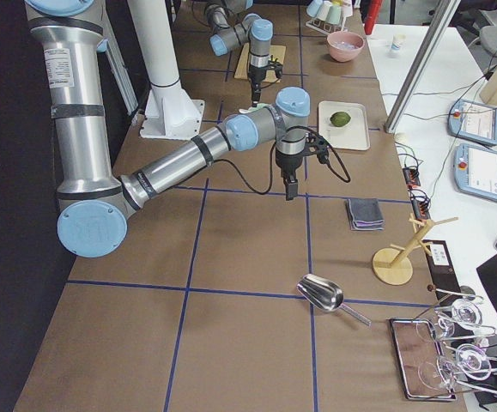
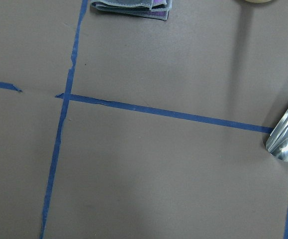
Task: Place spoon in bowl
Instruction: 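Lower the spoon into the green bowl and open the left gripper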
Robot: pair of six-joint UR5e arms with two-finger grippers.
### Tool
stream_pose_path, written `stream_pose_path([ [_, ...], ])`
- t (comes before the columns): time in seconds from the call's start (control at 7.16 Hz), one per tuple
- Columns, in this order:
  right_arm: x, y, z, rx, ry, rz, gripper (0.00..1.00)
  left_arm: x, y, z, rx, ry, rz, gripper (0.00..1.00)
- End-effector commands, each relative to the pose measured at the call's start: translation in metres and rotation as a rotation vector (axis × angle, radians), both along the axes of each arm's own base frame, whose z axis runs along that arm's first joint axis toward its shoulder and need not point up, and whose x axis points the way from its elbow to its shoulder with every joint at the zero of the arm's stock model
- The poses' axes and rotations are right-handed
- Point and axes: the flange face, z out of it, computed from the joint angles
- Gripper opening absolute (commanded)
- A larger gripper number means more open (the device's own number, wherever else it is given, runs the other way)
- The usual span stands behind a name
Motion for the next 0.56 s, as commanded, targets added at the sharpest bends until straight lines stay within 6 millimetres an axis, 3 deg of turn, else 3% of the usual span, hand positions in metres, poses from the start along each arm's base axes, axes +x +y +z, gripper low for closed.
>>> stream_pose_path([
  [0.0,0.0,0.0,0.0,0.0,0.0,0.0,1.0,0.002,0.006,-0.002,0.022,0.006,-0.009,1.0],
  [0.14,0.0,0.0,0.0,0.001,-0.001,0.0,1.0,-0.003,0.007,-0.006,0.029,0.011,-0.005,1.0],
  [0.28,0.002,-0.001,0.003,-0.006,0.002,0.002,1.0,-0.036,0.002,0.0,0.037,0.022,-0.002,1.0],
  [0.42,0.011,-0.003,0.008,-0.028,-0.034,0.006,1.0,-0.105,-0.012,0.02,0.078,0.018,0.055,1.0],
])
